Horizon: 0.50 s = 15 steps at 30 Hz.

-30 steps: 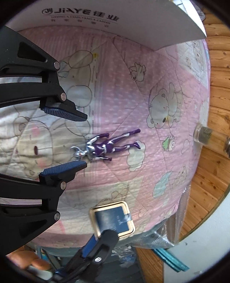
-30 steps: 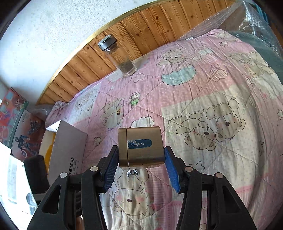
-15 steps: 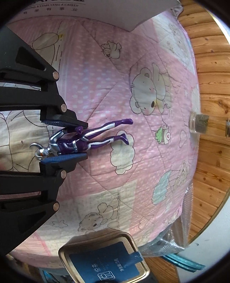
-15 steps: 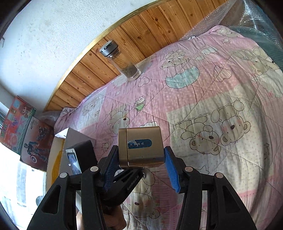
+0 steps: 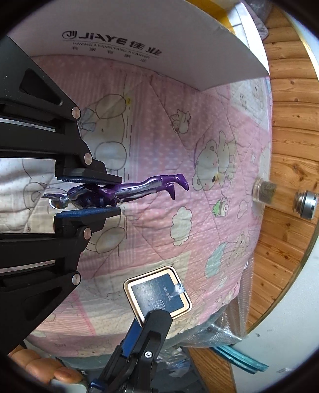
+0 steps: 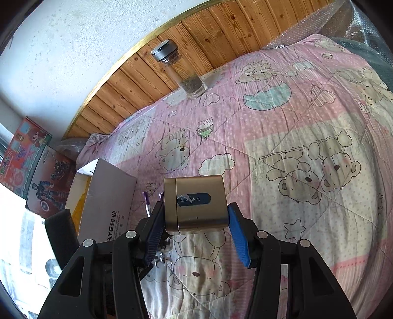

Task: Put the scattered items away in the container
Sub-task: 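Carry the purple figure with the left gripper while the right gripper carries the gold tin over the box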

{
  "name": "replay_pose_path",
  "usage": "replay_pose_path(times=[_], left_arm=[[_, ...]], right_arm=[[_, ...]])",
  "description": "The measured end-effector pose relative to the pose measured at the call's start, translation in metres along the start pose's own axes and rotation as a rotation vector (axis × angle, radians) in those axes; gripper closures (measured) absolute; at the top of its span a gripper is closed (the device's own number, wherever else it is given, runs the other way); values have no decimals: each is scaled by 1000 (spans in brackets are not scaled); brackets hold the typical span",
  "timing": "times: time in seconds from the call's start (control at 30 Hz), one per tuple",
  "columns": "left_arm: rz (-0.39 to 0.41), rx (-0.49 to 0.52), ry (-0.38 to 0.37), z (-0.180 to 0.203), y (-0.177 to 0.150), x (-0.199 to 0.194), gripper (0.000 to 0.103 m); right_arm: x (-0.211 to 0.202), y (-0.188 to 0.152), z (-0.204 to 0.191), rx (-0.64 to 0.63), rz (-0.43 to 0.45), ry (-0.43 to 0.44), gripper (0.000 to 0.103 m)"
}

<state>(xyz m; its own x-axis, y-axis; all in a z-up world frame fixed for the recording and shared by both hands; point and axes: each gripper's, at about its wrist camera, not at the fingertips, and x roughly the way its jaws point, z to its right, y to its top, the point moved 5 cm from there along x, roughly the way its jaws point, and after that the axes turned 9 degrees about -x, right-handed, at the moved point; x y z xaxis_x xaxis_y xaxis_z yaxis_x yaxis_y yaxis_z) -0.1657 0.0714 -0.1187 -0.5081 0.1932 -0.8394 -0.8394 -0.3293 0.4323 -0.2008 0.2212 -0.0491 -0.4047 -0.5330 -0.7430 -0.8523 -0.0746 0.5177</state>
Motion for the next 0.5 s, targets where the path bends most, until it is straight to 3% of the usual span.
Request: replay_pose_path(times=[0.5], left_arm=[[53,-60,-58,-50,-43,-93,86]], right_arm=[[15,-55,-56,-147,-83,-16,50]])
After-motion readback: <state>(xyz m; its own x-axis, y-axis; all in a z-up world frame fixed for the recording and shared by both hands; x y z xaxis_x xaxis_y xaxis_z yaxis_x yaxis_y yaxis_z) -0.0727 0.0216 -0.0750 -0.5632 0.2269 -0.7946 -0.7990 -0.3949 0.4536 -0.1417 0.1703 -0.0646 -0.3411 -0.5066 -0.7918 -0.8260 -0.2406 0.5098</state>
